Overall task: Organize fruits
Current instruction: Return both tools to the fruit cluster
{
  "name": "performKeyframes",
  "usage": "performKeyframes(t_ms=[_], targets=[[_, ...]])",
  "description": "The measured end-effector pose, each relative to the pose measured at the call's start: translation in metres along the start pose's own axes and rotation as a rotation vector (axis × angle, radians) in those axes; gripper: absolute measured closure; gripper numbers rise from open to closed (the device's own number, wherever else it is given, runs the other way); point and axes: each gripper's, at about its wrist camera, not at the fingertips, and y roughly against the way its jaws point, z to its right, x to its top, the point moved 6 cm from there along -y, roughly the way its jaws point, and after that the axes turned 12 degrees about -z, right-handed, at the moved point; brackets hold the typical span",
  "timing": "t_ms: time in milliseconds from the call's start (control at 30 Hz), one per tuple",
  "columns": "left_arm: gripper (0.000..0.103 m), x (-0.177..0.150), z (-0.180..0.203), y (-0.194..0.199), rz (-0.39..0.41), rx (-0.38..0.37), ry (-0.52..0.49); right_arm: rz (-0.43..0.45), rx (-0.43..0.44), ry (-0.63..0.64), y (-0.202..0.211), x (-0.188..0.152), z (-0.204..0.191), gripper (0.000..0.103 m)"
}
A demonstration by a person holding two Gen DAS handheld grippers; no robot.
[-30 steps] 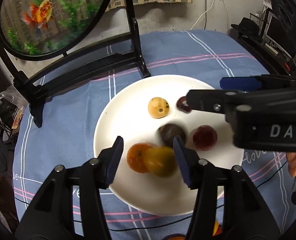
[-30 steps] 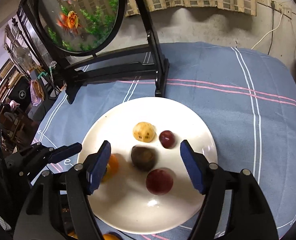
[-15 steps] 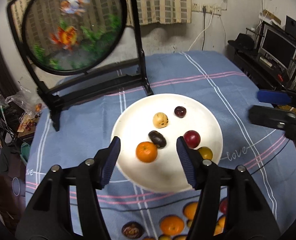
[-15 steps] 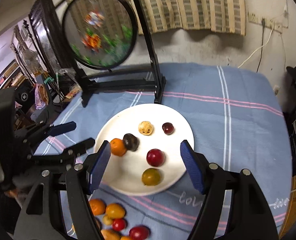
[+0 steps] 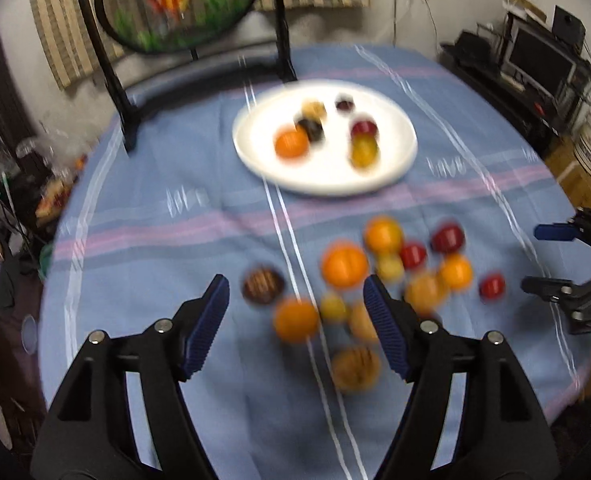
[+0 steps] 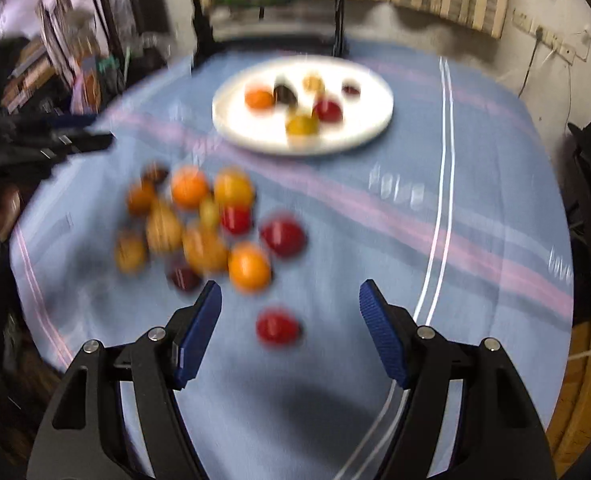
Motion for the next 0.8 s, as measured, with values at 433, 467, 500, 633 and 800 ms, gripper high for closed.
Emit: performKeyframes(t_ms=[433,467,500,633,800], targets=[[0.032,-0.059,0.003,-0.026,-0.117,-0.037,0.065,-0.054,-0.022,-0.050,-0.059,-0.004,-0.003,0.035],[0.032,-0.059,0.004,-0.028,-0.121,-0.042,0.066,-0.056,-0.034,-0.041,-0.057,-0.003,-0.003,0.048],[0.031,-0.059,0.006,-0.029,-0.123,-0.042,0.066,-0.062,-0.020,-0.029,-0.057,-0.001,-0.004,0.070],[0.031,-0.056,0.016,-0.040,-0.138,-0.054,0.055,-0.064,-0.010,0.006,-0.043,-0.001,-0.008,0.072],[0.031,-0.051,0.032,-0.059,-0.156,-0.048,0.006,-0.057,0.042,-0.041,-0.035,-0.006,-0.004,0.072]])
